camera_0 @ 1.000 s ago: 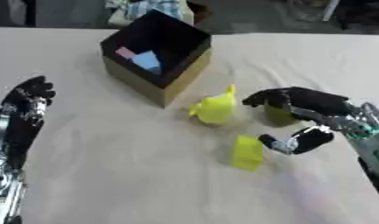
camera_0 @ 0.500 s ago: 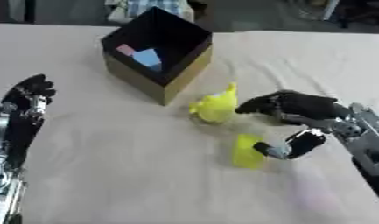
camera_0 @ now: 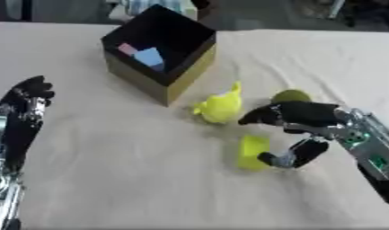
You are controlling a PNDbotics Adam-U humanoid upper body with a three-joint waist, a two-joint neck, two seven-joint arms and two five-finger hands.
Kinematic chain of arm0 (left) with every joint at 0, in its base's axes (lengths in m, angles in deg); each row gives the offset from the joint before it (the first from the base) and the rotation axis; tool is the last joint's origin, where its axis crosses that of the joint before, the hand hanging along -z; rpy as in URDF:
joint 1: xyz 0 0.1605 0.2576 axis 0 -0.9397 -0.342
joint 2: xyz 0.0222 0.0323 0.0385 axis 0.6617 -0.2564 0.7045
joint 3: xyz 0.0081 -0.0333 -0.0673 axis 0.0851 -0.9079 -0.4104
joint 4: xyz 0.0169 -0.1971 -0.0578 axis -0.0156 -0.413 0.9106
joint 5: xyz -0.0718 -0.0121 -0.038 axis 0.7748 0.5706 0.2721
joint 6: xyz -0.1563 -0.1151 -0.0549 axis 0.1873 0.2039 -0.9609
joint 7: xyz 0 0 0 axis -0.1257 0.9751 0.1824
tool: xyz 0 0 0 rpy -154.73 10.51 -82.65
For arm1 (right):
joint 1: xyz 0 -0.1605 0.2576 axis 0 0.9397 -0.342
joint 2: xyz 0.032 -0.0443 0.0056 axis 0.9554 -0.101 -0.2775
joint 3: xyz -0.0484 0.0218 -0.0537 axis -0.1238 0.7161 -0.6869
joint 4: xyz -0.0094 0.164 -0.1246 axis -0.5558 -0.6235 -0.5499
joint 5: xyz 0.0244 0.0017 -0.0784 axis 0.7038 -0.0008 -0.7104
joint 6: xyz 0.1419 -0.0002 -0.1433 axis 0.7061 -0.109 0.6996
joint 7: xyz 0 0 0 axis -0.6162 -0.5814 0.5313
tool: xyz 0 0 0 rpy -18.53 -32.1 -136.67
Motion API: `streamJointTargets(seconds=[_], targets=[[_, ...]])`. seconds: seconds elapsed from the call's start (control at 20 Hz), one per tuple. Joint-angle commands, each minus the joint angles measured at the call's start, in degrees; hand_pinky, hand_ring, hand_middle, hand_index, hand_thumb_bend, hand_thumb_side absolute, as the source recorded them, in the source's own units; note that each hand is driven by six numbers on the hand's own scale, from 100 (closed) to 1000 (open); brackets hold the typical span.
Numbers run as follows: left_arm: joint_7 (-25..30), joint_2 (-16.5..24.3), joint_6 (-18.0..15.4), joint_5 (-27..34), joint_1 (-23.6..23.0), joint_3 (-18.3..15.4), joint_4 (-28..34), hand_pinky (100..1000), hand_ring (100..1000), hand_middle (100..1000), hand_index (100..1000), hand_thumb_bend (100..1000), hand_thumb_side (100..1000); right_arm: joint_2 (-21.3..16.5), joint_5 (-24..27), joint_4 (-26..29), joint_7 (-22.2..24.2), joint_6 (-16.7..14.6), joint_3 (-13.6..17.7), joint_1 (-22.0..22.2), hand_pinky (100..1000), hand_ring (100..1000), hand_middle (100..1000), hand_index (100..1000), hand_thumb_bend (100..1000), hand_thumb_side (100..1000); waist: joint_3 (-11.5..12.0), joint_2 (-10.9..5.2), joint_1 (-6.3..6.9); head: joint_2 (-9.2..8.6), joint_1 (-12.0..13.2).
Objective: Pick up objects on the table and place them in the box.
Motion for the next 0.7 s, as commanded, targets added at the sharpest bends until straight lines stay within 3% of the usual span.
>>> streamJointTargets(seconds=[0.05,0.7], targets=[[0.1,1.5,-0.1,0.0,0.3,0.2,0.8,823,768,716,845,100,659,-1.7,-1.6,0.6,13.5,-14.2,0.0,-0.6,804,824,874,987,221,683,0.0,-1.15,-0.77,0.31,0.0],[0.2,1.5,-0.1,0.0,0.5,0.3,0.7,823,768,716,847,100,660,-1.1,-7.1,0.9,11.3,-14.2,-1.7,-0.3,801,822,864,983,245,684,0.2,-1.16,-0.73,0.30,-0.2]])
